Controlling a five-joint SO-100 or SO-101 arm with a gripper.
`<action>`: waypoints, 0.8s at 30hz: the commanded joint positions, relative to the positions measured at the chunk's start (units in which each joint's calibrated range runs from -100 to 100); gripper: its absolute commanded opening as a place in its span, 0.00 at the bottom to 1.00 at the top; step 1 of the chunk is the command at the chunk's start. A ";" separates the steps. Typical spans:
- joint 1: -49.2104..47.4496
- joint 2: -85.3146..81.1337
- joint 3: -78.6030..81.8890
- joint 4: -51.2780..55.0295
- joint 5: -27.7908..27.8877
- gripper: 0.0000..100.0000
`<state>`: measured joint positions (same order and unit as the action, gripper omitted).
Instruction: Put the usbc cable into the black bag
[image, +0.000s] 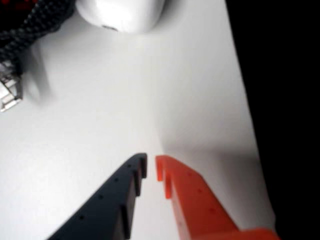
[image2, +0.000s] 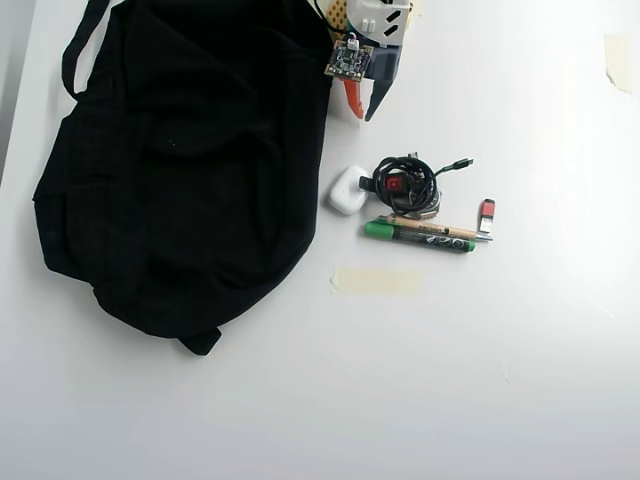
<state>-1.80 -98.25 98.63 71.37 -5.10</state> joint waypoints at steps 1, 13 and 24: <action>0.08 -1.09 0.65 1.16 0.23 0.02; -0.07 -1.09 0.65 1.16 0.23 0.02; -0.60 -1.09 0.65 0.81 0.23 0.02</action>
<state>-1.80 -98.25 98.63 71.37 -5.10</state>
